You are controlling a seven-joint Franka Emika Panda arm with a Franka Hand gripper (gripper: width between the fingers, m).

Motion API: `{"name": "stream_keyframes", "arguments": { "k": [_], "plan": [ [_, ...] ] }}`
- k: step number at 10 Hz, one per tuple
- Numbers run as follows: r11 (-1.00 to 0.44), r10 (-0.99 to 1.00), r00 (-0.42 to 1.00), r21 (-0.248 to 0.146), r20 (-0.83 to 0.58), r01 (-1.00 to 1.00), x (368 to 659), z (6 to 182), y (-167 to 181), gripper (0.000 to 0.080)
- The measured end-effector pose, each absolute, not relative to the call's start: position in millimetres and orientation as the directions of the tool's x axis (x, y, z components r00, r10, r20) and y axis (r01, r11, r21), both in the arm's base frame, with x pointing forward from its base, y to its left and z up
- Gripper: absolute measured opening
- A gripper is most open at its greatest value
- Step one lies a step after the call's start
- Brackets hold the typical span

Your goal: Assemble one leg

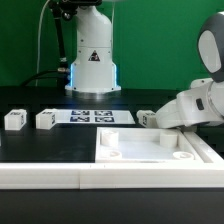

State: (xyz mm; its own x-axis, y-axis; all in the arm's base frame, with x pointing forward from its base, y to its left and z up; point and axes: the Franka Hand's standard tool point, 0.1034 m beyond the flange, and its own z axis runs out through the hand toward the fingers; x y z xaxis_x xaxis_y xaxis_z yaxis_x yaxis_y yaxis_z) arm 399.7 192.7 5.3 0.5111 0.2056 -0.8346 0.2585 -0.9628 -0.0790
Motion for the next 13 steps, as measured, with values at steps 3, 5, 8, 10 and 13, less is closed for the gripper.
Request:
{"name": "stream_keyframes", "arguments": {
  "k": [3, 5, 8, 10, 13],
  "plan": [
    [-0.963, 0.206, 0.511, -0.079, -0.835, 0.258, 399.7, 5.3, 192.6, 0.0291],
    [-0.963, 0.205, 0.511, -0.079, -0.835, 0.258, 399.7, 5.3, 192.6, 0.0291],
    [-0.959, 0.248, 0.522, -0.130, -0.816, 0.252, 413.7, 48.8, 182.5, 0.0291],
    [-0.951, 0.286, 0.546, -0.163, -0.788, 0.263, 420.6, 89.7, 163.4, 0.0291],
    [-0.951, 0.298, 0.641, -0.165, -0.708, 0.260, 429.2, 114.4, 143.4, 0.0292]
  ]
}}
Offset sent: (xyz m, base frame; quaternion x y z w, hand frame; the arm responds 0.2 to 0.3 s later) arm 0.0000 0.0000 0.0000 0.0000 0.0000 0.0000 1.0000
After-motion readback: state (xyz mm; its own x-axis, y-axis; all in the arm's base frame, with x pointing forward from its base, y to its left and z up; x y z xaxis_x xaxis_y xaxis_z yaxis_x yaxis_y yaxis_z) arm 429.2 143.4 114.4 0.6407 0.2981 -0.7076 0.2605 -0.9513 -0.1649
